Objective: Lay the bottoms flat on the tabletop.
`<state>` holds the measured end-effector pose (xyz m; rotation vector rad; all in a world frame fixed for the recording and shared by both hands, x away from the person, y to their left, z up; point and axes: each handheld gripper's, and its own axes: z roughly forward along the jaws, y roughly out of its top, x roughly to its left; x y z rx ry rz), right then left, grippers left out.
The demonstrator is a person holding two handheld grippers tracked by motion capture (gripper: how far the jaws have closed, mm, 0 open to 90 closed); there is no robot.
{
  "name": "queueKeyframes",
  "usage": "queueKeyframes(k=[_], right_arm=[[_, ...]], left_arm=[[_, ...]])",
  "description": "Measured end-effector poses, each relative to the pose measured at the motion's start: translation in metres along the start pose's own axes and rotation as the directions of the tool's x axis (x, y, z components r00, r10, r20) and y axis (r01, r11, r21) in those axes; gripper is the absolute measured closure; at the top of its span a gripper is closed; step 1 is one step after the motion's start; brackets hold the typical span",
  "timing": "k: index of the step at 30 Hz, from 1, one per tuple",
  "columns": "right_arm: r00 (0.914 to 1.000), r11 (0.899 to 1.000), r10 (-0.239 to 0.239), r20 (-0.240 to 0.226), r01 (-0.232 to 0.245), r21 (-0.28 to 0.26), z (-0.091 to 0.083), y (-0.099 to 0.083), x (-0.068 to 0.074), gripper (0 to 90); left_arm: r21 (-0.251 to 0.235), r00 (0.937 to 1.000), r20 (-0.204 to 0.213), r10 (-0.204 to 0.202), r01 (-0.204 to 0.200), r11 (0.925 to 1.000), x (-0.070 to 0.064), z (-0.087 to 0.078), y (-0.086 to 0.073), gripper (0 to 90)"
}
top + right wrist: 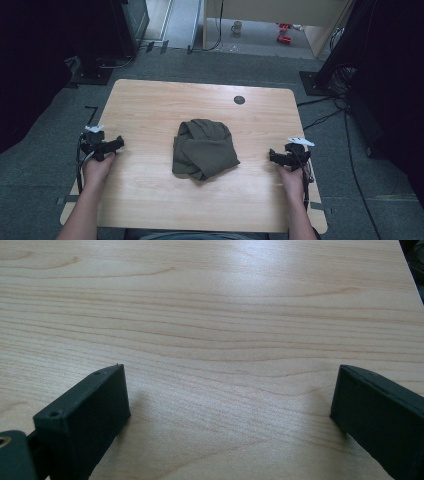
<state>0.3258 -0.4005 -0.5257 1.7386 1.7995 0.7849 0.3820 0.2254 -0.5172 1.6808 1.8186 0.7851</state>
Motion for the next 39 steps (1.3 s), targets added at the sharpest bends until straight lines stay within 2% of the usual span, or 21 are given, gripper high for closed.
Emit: queueKeyframes(k=[8, 10, 12, 14, 17, 19, 21, 25, 26, 27, 28, 31, 32, 33, 36, 37, 38, 39], right_arm=[[0.9999, 1.000, -0.012, -0.012, 0.012, -0.001, 0.000, 0.000, 0.000, 1.9], [0.9998, 1.000, -0.013, -0.012, 0.013, 0.000, 0.000, 0.000, 0.001, 1.9], [0.9998, 1.000, -0.013, -0.013, 0.013, 0.000, 0.000, 0.000, 0.001, 2.1], [0.9997, 1.000, -0.016, -0.018, 0.016, 0.000, -0.001, 0.000, 0.001, 4.4], [0.9986, 0.999, -0.035, -0.041, 0.035, 0.000, -0.004, 0.002, 0.004, 15.1], [0.9972, 0.999, -0.053, -0.053, 0.053, 0.002, -0.004, 0.003, 0.007, 15.4], [0.9959, 0.998, -0.059, -0.068, 0.059, -0.004, -0.005, 0.004, 0.010, 16.9], [0.9938, 0.998, -0.063, -0.092, 0.062, -0.014, -0.007, 0.006, 0.013, 19.4], [0.9910, 0.997, -0.071, -0.114, 0.068, -0.029, -0.009, 0.007, 0.016, 21.7], [0.9910, 0.997, -0.071, -0.114, 0.068, -0.029, -0.009, 0.007, 0.016, 21.7], [0.9888, 0.996, -0.083, -0.124, 0.078, -0.044, -0.012, 0.008, 0.020, 23.5], [0.9834, 0.993, -0.102, -0.150, 0.091, -0.079, -0.017, 0.010, 0.026, 28.0], [0.9834, 0.993, -0.102, -0.150, 0.091, -0.079, -0.017, 0.010, 0.026, 28.0], [0.9794, 0.991, -0.111, -0.169, 0.095, -0.099, -0.020, 0.012, 0.029, 31.2], [0.9746, 0.987, -0.133, -0.181, 0.113, -0.114, -0.023, 0.012, 0.035, 34.5], [0.9731, 0.987, -0.137, -0.186, 0.117, -0.111, -0.024, 0.012, 0.037, 38.5], [0.9695, 0.988, -0.136, -0.204, 0.118, -0.101, -0.025, 0.012, 0.040, 43.4], [0.9673, 0.988, -0.136, -0.214, 0.117, -0.100, -0.026, 0.012, 0.041, 44.6]], left_arm=[[0.000, 1.0000, 0.002, 0.004, -0.004, 1.0000, -0.001, 0.000, 0.000, 10.9], [0.003, 0.9995, 0.022, 0.022, -0.022, 0.9997, 0.000, -0.002, -0.001, 10.9], [0.000, 0.9959, 0.064, 0.063, -0.063, 0.9980, 0.000, -0.003, -0.003, 10.9], [-0.006, 0.9926, 0.086, 0.085, -0.085, 0.9964, 0.000, -0.003, -0.003, 11.3], [-0.007, 0.9901, 0.107, 0.092, -0.091, 0.9958, -0.001, -0.004, -0.002, 14.4], [-0.003, 0.9891, 0.118, 0.089, -0.089, 0.9960, -0.002, -0.005, -0.002, 16.0], [-0.012, 0.9832, 0.154, 0.098, -0.098, 0.9951, -0.004, -0.008, 0.000, 22.8], [-0.022, 0.9788, 0.162, 0.125, -0.123, 0.9921, -0.006, -0.011, 0.002, 24.6], [-0.030, 0.9743, 0.182, 0.132, -0.129, 0.9912, -0.008, -0.014, 0.003, 25.6], [-0.030, 0.9743, 0.182, 0.132, -0.129, 0.9912, -0.008, -0.014, 0.003, 26.2], [-0.036, 0.9649, 0.223, 0.138, -0.134, 0.9904, -0.010, -0.016, 0.005, 29.2], [-0.049, 0.9501, 0.270, 0.156, -0.148, 0.9877, -0.016, -0.021, 0.007, 32.9], [-0.049, 0.9501, 0.270, 0.156, -0.148, 0.9877, -0.016, -0.021, 0.007, 34.3], [-0.055, 0.9376, 0.309, 0.160, -0.150, 0.9871, -0.020, -0.024, 0.008, 36.3], [-0.066, 0.9191, 0.353, 0.176, -0.163, 0.9844, -0.027, -0.028, 0.010, 41.0], [-0.068, 0.9104, 0.372, 0.182, -0.168, 0.9834, -0.030, -0.029, 0.010, 43.1], [-0.068, 0.9055, 0.382, 0.186, -0.173, 0.9826, -0.032, -0.030, 0.010, 44.8], [-0.068, 0.9055, 0.382, 0.186, -0.173, 0.9826, -0.032, -0.030, 0.010, 45.5]])
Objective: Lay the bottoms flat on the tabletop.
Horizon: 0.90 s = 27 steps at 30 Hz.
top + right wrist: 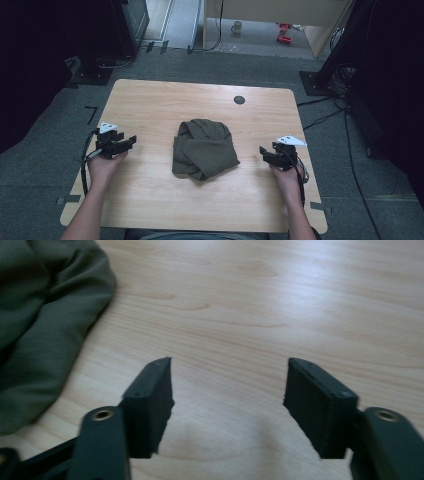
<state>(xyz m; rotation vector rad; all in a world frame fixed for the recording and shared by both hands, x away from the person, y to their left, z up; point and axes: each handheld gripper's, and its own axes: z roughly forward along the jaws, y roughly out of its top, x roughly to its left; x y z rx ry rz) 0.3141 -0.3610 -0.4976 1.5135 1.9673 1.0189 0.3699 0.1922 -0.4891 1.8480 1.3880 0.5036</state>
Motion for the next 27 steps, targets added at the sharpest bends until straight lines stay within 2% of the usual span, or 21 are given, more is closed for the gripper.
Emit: queueKeyframes(k=[1, 5, 9, 15, 20, 23, 26, 27], right_arm=[[1.0000, 1.000, 0.001, -0.010, -0.001, 0.001, 0.000, 0.001, 0.002, 46.5], [0.9986, 1.000, 0.008, -0.053, -0.008, -0.002, -0.001, 0.006, 0.011, 51.9], [0.9965, 1.000, -0.006, -0.083, 0.006, 0.003, 0.001, 0.008, 0.020, 53.5], [0.9920, 1.000, -0.012, -0.125, 0.012, -0.001, 0.002, 0.011, 0.032, 58.8], [0.9886, 0.999, -0.032, -0.147, 0.032, -0.002, 0.001, 0.011, 0.043, 60.2], [0.9863, 0.998, -0.056, -0.155, 0.056, -0.005, -0.001, 0.012, 0.048, 60.4], [0.9838, 0.997, -0.075, -0.163, 0.075, -0.005, -0.002, 0.013, 0.053, 60.7], [0.9830, 0.997, -0.076, -0.168, 0.076, -0.005, -0.003, 0.014, 0.054, 61.1]], left_arm=[[0.013, 0.9995, 0.020, 0.024, -0.024, 0.9996, -0.006, 0.001, 0.002, 46.1], [0.029, 0.9967, 0.052, 0.062, -0.064, 0.9975, -0.017, 0.003, 0.005, 56.2], [0.019, 0.9920, 0.099, 0.079, -0.082, 0.9965, -0.024, 0.004, 0.010, 58.3], [0.002, 0.9828, 0.146, 0.113, -0.115, 0.9934, -0.036, 0.005, 0.014, 60.8], [-0.030, 0.9666, 0.214, 0.141, -0.138, 0.9900, -0.049, 0.006, 0.017, 61.4], [-0.039, 0.9585, 0.222, 0.180, -0.175, 0.9837, -0.057, 0.007, 0.019, 63.7], [-0.040, 0.9518, 0.237, 0.195, -0.191, 0.9808, -0.064, 0.009, 0.021, 64.8], [-0.040, 0.9518, 0.237, 0.195, -0.191, 0.9808, -0.064, 0.009, 0.021, 65.1]])
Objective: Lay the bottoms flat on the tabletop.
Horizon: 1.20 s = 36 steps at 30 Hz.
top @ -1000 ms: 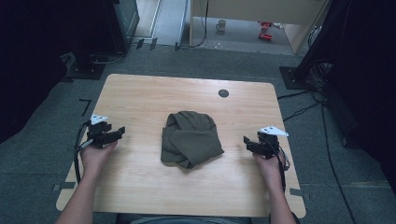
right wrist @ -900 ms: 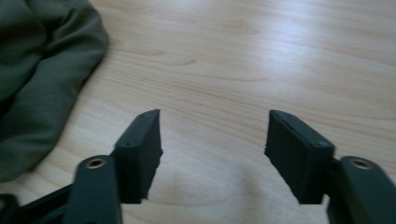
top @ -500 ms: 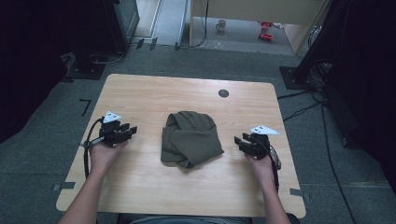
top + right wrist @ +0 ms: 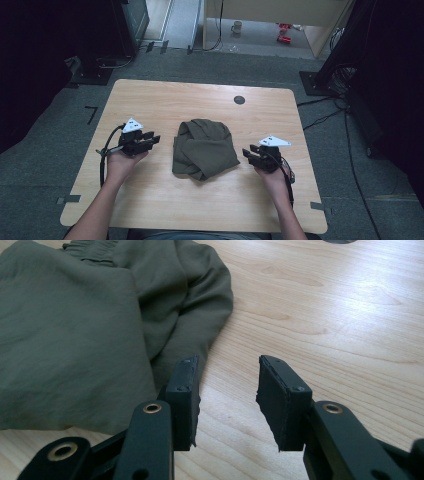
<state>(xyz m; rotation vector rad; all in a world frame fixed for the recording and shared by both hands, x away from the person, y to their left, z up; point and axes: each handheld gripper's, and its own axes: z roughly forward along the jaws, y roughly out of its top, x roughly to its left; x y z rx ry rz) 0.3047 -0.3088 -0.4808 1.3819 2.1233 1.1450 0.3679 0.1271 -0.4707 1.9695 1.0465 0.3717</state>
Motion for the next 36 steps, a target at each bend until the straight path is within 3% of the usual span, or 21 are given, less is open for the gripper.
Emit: queueKeyframes(k=[6, 14, 18, 21, 27, 30, 32, 36], right_arm=[[0.9998, 1.000, -0.003, -0.020, 0.002, -0.006, -0.005, 0.004, 0.008, 63.3], [0.9979, 0.999, -0.031, -0.057, 0.030, -0.014, -0.009, 0.008, 0.026, 66.2], [0.9959, 0.999, -0.035, -0.083, 0.034, -0.016, -0.009, 0.009, 0.034, 67.4], [0.9920, 0.998, -0.066, -0.108, 0.065, -0.012, -0.003, 0.007, 0.047, 65.4], [0.9843, 0.993, -0.108, -0.140, 0.112, 0.025, 0.018, 0.002, 0.065, 63.0], [0.9827, 0.991, -0.122, -0.139, 0.127, 0.030, 0.026, 0.001, 0.068, 61.1], [0.9801, 0.988, -0.144, -0.136, 0.150, 0.033, 0.036, 0.001, 0.071, 61.9], [0.9807, 0.988, -0.148, -0.128, 0.152, 0.025, 0.048, 0.005, 0.070, 62.7]], left_arm=[[0.006, 0.9983, 0.045, 0.037, -0.038, 0.9993, -0.012, 0.007, 0.007, 68.7], [-0.001, 0.9916, 0.096, 0.087, -0.087, 0.9962, -0.032, 0.013, 0.012, 68.9], [-0.004, 0.9895, 0.113, 0.091, -0.091, 0.9958, -0.035, 0.013, 0.012, 68.5], [0.000, 0.9882, 0.118, 0.097, -0.098, 0.9952, -0.037, 0.014, 0.011, 67.1], [0.008, 0.9853, 0.157, 0.066, -0.068, 0.9976, -0.041, 0.012, 0.006, 66.2], [0.006, 0.9825, 0.177, 0.059, -0.061, 0.9981, -0.044, 0.011, 0.002, 66.2], [0.010, 0.9803, 0.177, 0.087, -0.091, 0.9958, -0.051, 0.011, 0.000, 65.1], [0.016, 0.9836, 0.163, 0.076, -0.080, 0.9967, -0.047, 0.015, 0.000, 63.0]])
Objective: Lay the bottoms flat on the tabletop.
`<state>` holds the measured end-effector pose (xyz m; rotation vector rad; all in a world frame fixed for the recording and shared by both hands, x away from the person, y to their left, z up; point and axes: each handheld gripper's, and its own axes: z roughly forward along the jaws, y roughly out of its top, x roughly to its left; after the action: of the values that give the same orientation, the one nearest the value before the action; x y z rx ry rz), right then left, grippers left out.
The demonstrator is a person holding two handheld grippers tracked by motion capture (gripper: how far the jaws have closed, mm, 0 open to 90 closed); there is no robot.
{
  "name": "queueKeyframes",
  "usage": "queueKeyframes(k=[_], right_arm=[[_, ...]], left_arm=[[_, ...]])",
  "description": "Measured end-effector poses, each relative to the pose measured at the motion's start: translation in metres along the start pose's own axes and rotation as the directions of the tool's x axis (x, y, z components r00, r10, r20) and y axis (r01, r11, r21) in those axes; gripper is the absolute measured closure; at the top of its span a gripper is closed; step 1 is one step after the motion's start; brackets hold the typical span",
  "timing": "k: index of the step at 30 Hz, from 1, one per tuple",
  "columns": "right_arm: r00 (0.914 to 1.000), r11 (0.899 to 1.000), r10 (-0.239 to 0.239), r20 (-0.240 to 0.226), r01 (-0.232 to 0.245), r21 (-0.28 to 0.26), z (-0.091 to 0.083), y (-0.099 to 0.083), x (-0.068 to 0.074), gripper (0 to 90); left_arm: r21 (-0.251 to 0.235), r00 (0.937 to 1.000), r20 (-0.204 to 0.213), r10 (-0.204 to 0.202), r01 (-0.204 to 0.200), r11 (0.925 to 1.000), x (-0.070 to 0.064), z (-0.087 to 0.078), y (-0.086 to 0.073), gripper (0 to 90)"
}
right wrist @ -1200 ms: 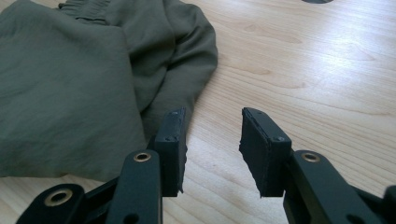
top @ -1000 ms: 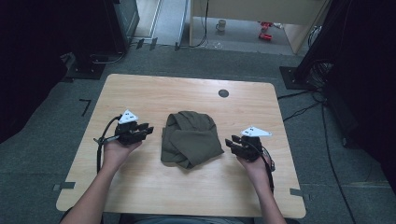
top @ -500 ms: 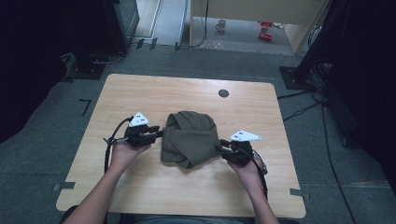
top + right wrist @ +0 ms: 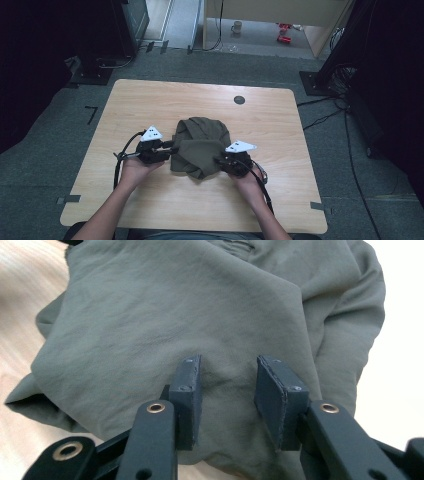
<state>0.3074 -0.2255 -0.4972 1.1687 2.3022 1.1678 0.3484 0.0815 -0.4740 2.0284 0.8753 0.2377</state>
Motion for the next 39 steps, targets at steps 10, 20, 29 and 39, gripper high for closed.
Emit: queueKeyframes(k=[10, 20, 29, 39], right_arm=[[0.9995, 1.000, -0.010, 0.029, 0.010, 0.011, 0.023, 0.020, -0.016, 62.9], [0.9987, 1.000, 0.002, 0.051, -0.003, 0.026, 0.043, 0.039, -0.028, 63.5], [0.9997, 1.000, -0.014, 0.020, 0.014, 0.001, 0.031, 0.052, -0.012, 60.5], [0.9987, 0.999, -0.036, -0.037, 0.036, -0.019, 0.029, 0.062, 0.015, 57.7]], left_arm=[[-0.019, 0.9984, -0.050, -0.027, 0.026, 0.9995, 0.010, 0.000, -0.001, 54.5], [-0.020, 0.9963, -0.071, -0.048, 0.047, 0.9987, 0.020, 0.004, -0.001, 54.7], [-0.025, 0.9957, -0.077, -0.053, 0.051, 0.9984, 0.022, 0.001, 0.000, 54.6], [-0.019, 0.9961, -0.075, -0.048, 0.046, 0.9987, 0.022, -0.001, 0.000, 54.6]])
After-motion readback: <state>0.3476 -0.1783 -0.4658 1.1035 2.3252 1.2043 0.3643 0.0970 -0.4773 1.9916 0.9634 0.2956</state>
